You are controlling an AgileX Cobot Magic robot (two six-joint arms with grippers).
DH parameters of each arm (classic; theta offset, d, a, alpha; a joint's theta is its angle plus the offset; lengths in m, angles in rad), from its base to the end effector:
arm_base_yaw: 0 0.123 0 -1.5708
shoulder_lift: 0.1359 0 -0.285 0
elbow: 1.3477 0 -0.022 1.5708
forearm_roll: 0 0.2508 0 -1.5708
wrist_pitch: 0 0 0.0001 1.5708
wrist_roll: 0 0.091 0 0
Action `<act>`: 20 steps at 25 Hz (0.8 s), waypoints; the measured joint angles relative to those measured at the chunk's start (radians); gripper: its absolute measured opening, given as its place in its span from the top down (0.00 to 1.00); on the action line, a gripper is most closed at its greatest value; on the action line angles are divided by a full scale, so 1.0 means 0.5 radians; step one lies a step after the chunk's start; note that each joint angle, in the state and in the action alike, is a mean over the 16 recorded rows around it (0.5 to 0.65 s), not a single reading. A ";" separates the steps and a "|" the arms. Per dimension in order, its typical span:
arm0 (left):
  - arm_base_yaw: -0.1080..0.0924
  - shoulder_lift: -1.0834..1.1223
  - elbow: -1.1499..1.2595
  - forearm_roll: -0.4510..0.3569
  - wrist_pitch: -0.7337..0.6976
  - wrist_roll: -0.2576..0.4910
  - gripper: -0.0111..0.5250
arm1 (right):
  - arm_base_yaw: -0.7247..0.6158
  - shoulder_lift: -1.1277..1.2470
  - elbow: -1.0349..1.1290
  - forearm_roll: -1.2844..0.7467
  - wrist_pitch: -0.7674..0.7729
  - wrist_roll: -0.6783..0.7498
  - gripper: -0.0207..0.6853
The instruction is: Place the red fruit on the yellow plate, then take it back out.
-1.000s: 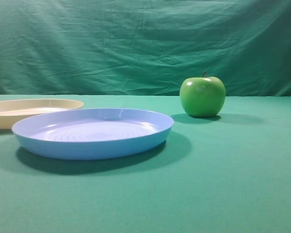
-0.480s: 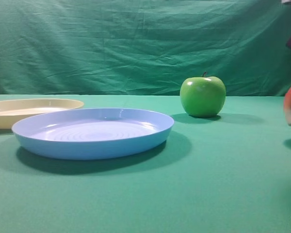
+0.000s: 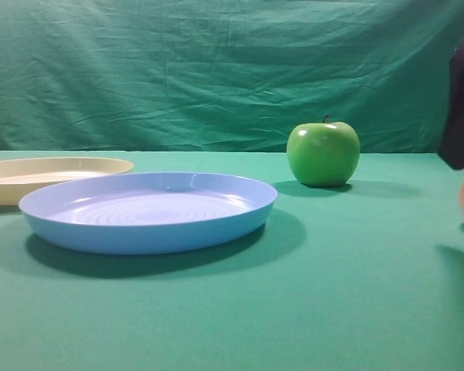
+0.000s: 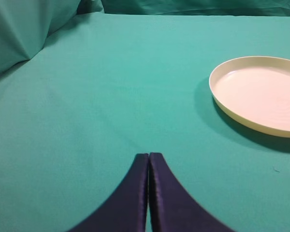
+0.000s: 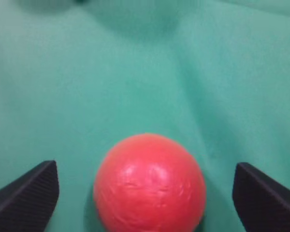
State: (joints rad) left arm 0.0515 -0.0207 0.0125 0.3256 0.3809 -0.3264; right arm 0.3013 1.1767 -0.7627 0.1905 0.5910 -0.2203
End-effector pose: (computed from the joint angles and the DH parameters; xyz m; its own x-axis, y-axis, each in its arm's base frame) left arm 0.0509 0.0135 0.1776 -0.2599 -0.0359 -0.9650 -0.1716 0.9851 0.0095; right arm 0.2142 0.0766 0.2674 -0.7302 -0.2909 -0.6182 -0.4026 0.9142 0.0453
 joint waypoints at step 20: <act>0.000 0.000 0.000 0.000 0.000 0.000 0.98 | 0.000 -1.326 -0.244 0.162 0.584 -0.012 0.97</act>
State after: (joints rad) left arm 0.0515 -0.0207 0.0125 0.3256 0.3809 -0.3264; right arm 0.3013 0.5137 -0.8845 0.2717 0.8829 -0.2264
